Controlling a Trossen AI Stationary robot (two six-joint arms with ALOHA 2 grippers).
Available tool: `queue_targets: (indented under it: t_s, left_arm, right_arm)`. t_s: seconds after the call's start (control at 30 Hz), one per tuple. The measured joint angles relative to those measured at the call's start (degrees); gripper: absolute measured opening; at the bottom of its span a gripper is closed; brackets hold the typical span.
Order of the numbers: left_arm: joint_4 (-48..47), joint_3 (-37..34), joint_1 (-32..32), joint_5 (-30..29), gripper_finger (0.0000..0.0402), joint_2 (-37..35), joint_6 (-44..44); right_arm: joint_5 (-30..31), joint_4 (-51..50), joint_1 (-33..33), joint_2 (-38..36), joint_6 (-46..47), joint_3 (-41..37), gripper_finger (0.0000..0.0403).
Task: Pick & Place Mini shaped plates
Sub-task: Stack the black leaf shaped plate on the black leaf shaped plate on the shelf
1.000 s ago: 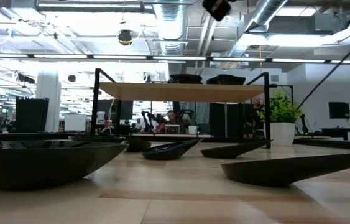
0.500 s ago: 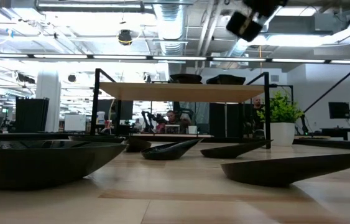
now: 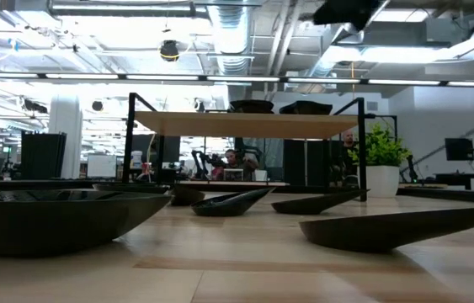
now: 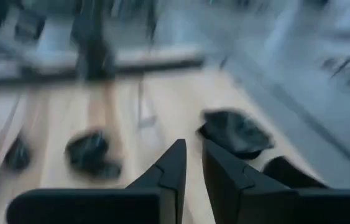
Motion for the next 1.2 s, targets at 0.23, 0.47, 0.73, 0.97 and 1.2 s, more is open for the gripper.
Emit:
queue_targets:
  t_s: [0.23,0.47,0.73,0.97,1.2]
  left_arm:
    - [0.19,0.00,0.42,-0.18,0.0113,0.00,3.51]
    - [0.22,0.00,0.42,-0.20,0.0113,0.00,3.40]
    - [0.22,0.00,0.42,-0.20,0.0113,0.00,3.38]
    - [0.22,0.00,0.42,-0.20,0.0113,0.00,3.36]
    - [0.23,0.00,0.42,-0.20,0.0113,0.00,3.36]
  right_arm:
    - [1.53,23.11,1.09,-11.09,-4.55,-15.14,0.0048]
    - [1.54,27.09,1.04,-6.48,-16.84,-13.70,0.0048]
    - [1.42,27.60,-0.31,5.27,-29.16,-8.73,0.0048]
    - [-2.60,25.94,-4.02,16.33,-28.35,-4.61,0.0048]
    - [-11.79,25.66,-7.74,25.05,-26.94,-0.64,0.0048]
